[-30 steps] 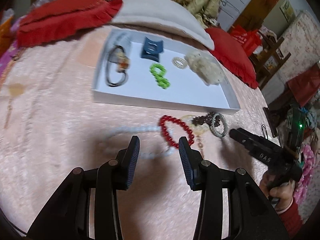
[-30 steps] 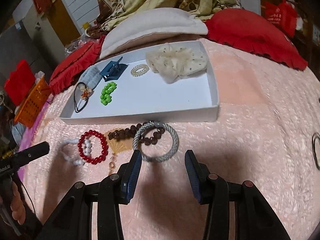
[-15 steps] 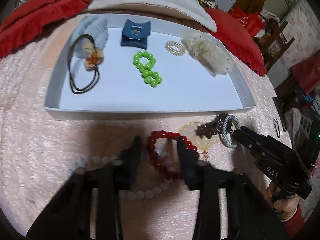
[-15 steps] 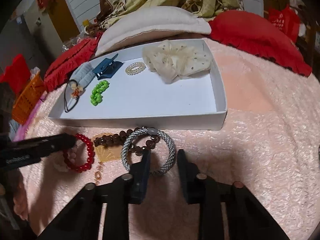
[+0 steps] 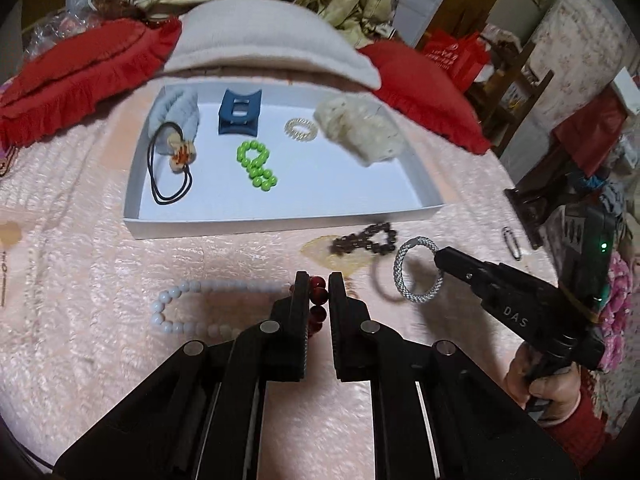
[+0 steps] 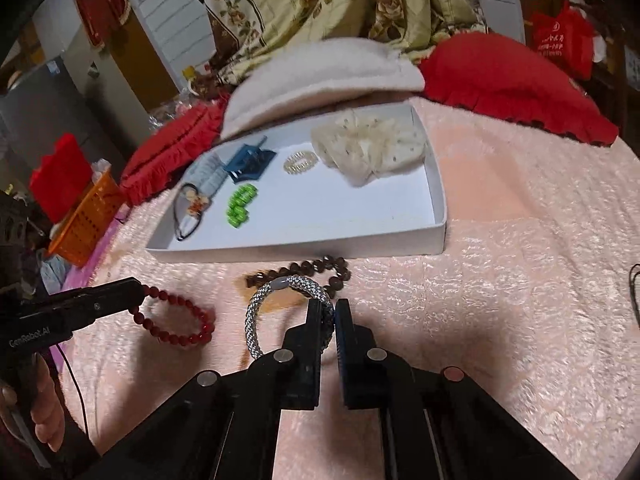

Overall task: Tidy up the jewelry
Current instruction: 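Grasp the silver mesh bangle with the right tool, then place red bracelet in box with left tool while right tool places silver bangle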

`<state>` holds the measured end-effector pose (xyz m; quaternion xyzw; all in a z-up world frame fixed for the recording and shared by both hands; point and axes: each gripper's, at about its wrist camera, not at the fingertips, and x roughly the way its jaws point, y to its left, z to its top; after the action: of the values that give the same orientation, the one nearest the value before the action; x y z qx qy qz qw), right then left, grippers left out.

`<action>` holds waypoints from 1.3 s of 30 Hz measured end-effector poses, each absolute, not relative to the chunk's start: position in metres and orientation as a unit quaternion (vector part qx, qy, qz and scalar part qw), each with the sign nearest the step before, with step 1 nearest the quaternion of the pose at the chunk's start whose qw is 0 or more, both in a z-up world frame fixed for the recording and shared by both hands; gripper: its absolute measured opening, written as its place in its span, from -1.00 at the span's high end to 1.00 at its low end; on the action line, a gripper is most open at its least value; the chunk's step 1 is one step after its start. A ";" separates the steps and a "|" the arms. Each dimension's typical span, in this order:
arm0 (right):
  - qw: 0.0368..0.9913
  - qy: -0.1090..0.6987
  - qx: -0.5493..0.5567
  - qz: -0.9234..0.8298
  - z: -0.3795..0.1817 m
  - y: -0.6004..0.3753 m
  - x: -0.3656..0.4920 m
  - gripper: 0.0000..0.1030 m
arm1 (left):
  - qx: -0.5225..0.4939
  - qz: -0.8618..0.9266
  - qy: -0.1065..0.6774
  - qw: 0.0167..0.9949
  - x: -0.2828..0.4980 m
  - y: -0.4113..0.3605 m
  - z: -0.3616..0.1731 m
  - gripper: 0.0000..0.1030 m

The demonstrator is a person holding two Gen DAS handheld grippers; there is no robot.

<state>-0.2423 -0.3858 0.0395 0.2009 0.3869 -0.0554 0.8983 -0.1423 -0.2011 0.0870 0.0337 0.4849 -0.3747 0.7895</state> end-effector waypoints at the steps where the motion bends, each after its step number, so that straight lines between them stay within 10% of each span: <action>1: 0.899 0.384 0.201 -0.055 0.042 -0.385 -0.244 0.88 | 0.031 -0.377 0.482 0.790 -0.145 -0.199 0.092 0.85; 23: 0.908 0.364 0.205 -0.039 0.078 -0.382 -0.200 0.88 | 0.038 -0.359 0.452 0.816 -0.097 -0.210 0.141 0.85; 39: 0.882 0.424 0.203 -0.037 0.032 -0.377 -0.109 0.88 | 0.029 -0.287 0.523 0.802 -0.008 -0.219 0.055 0.85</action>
<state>-0.1088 -0.3774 0.0317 0.2030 0.4239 -0.0373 0.8819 -0.0082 -0.2192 0.0548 0.0286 0.5234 -0.2874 0.8017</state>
